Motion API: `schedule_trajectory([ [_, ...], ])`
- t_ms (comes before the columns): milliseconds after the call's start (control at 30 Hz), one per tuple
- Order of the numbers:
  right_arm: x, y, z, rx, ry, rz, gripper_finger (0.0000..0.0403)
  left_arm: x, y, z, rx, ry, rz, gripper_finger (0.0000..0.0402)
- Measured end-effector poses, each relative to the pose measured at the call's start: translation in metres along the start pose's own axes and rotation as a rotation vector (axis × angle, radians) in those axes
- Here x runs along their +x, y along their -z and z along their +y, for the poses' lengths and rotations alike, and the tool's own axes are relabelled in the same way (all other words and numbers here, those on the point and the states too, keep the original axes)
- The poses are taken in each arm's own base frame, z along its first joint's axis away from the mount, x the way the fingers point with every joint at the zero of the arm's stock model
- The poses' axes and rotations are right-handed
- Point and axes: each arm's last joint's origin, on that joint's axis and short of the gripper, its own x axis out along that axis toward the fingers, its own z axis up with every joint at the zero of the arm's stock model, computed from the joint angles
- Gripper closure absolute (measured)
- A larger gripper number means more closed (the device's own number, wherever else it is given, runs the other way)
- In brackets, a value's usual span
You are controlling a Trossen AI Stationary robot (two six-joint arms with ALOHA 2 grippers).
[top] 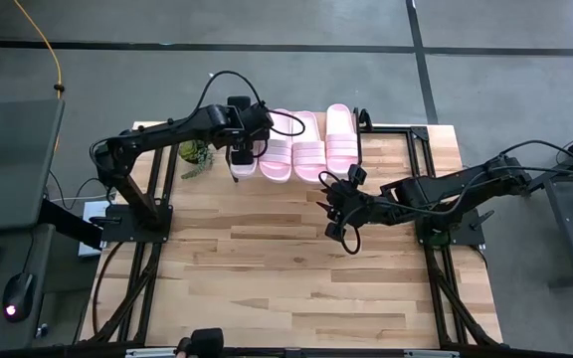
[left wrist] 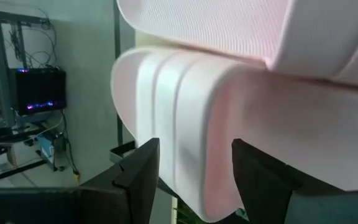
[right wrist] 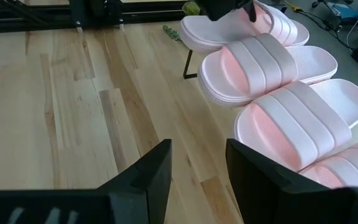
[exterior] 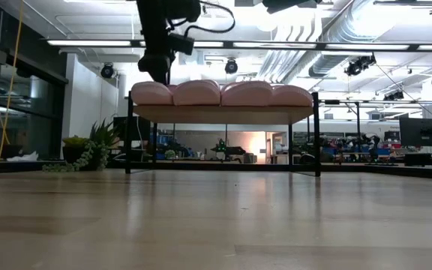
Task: Pick and place slides into the shelf
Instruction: Adjust the pink slide
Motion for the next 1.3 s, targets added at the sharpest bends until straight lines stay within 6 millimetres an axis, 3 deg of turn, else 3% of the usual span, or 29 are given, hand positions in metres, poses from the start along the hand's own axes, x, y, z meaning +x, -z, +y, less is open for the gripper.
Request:
schedule_trajectory([
  [300,0.000,0.000,0.000,-0.001,0.000,0.001,0.0261,-0.028,-0.013,-0.003,0.020,0.004,-0.087,0.0218],
  [800,0.000,-0.001,-0.001,-0.036,0.030,-0.015,0.0261,-0.051,-0.021,-0.032,0.036,0.161,-0.180,0.0218],
  [1033,0.000,-0.006,0.002,-0.066,-0.021,-0.053,0.0261,-0.072,-0.012,-0.024,-0.011,0.291,-0.330,0.0218],
  [1300,-0.003,-0.010,0.002,-0.072,-0.039,-0.085,0.0261,-0.112,0.015,-0.009,-0.082,0.366,-0.520,0.0218],
])
